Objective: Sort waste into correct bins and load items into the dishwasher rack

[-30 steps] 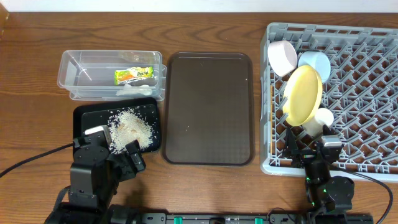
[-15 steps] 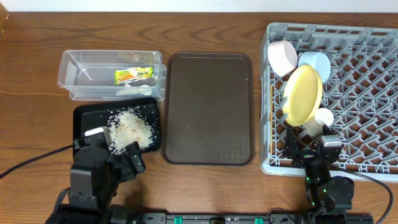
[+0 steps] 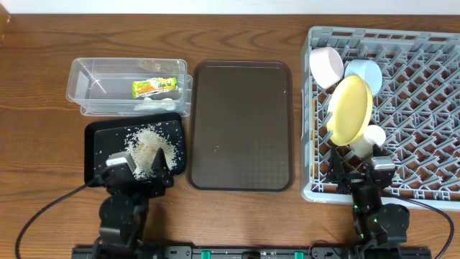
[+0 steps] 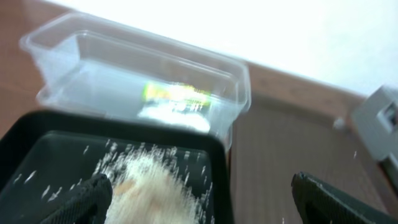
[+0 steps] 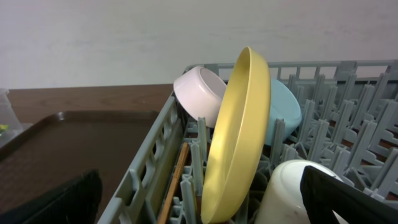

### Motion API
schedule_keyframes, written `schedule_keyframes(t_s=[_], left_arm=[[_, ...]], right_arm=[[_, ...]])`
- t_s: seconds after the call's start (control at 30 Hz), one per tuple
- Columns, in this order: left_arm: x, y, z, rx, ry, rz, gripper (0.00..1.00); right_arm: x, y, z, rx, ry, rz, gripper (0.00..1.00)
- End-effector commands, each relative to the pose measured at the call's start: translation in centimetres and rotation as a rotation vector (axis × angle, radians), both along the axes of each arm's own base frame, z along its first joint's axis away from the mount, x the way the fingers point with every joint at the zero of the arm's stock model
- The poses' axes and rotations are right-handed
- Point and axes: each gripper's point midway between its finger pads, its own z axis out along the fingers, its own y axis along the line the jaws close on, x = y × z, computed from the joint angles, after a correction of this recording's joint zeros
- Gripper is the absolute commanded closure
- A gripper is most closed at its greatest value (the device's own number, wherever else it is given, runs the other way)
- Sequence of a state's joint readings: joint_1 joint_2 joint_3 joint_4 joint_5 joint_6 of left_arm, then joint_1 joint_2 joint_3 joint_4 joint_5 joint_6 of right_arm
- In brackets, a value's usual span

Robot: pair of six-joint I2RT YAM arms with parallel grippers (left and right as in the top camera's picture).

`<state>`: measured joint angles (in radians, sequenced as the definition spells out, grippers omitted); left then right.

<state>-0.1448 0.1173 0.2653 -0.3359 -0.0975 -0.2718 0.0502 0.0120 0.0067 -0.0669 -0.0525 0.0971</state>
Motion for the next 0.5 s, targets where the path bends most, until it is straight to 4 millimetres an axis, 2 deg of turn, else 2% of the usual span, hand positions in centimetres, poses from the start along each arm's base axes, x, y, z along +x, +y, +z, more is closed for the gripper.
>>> schedule_keyframes(t_s=[0.0,0.1,0.23,0.4,0.47], left_arm=[[0.6,0.3,-0.5,0.024,-0.078,0.014,0.05],[1.2,0.1,-0.8,0.014,-0.147,0.007,0.05],[1.6,-1.2,-1.3,0.07,-0.198,-0.078,0.05],[1.5,-2.0,-3.8,0.1,-0.119,-0.135,0.05],[1.5,-2.0,-3.7,0.1,-0.121,-0.135,0.05]], right_arm=[[-0.1,0.3,0.0,-0.008,-0.002,0.014,0.01],[-0.1,0.3,0.0,-0.008,-0.002,0.014,0.01],[-0.1,0.3,0.0,-0.009,-0.003,0.014,0.01],[-0.1,0.3,0.0,-0.008,-0.002,0.014,0.01],[-0.1,0.3,0.0,-0.009,-0.003,0.014,0.01]])
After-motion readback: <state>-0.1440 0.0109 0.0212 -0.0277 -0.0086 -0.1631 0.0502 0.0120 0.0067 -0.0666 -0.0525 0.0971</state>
